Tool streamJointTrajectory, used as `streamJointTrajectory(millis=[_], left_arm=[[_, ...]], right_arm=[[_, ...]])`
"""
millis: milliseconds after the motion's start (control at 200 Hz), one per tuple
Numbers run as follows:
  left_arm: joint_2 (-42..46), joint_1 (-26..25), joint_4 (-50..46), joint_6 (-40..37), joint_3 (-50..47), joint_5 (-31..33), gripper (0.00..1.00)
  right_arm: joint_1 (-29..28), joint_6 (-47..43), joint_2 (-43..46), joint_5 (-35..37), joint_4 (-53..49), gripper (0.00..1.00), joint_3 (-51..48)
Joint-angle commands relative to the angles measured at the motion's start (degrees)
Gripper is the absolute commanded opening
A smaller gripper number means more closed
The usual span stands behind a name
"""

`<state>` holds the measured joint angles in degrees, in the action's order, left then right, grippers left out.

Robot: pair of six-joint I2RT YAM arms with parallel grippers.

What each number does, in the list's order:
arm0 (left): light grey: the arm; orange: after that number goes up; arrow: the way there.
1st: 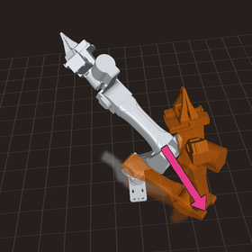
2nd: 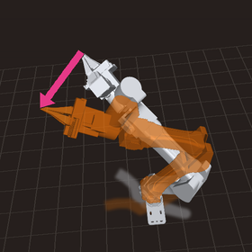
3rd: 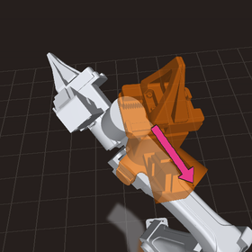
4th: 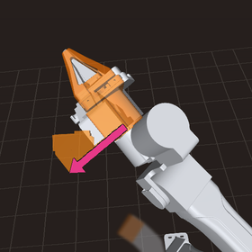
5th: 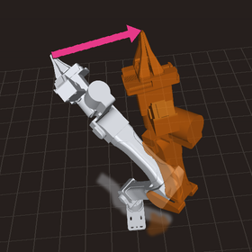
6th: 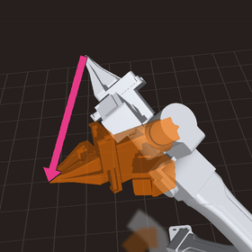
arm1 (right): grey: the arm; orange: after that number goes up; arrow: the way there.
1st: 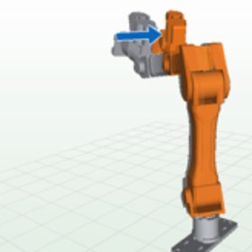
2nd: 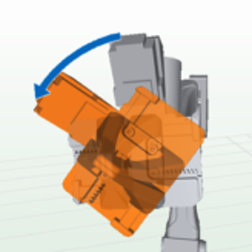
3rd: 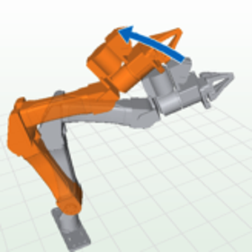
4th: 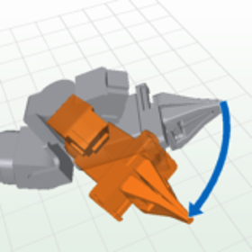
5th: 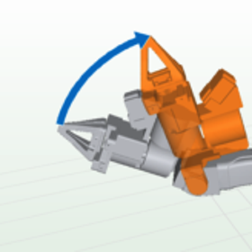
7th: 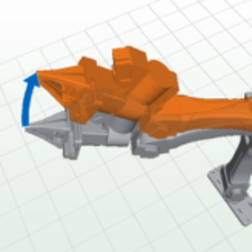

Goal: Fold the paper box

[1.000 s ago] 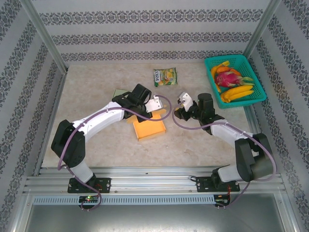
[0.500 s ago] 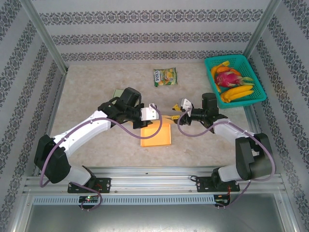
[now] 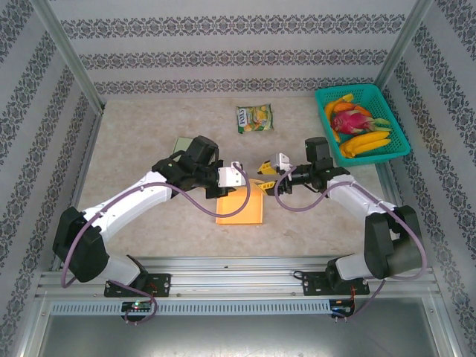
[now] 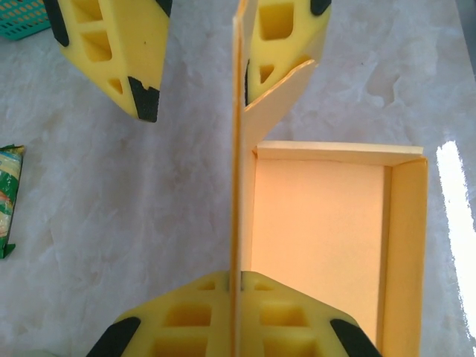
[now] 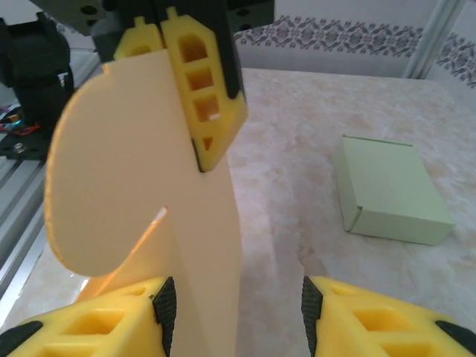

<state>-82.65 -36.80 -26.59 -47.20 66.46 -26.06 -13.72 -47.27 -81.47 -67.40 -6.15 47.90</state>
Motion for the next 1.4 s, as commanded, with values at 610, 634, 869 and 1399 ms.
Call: streamJointTrajectory(millis=[610, 634, 869, 1399], left_arm=[[5.39, -1.08, 6.2, -0.23, -3.06, 0.41, 0.0], [5.47, -1.16, 6.63, -0.03, -3.32, 0.04, 0.0], [6.8, -1.45, 10.59, 1.88, -5.18, -2.18, 0.0], [6.98, -1.61, 10.88, 0.68, -7.0, 1.37, 0.0]], right_arm=[[-7.61, -14.9, -4.24, -4.41, -21.17, 0.5, 4.79], [-7.85, -14.79, -4.3, -4.33, -20.97, 0.5, 4.71], [-10.18, -12.56, -3.87, -1.57, -19.16, 0.49, 4.72], [-6.62, -4.97, 1.72, 2.16, -5.23, 0.58, -3.0]])
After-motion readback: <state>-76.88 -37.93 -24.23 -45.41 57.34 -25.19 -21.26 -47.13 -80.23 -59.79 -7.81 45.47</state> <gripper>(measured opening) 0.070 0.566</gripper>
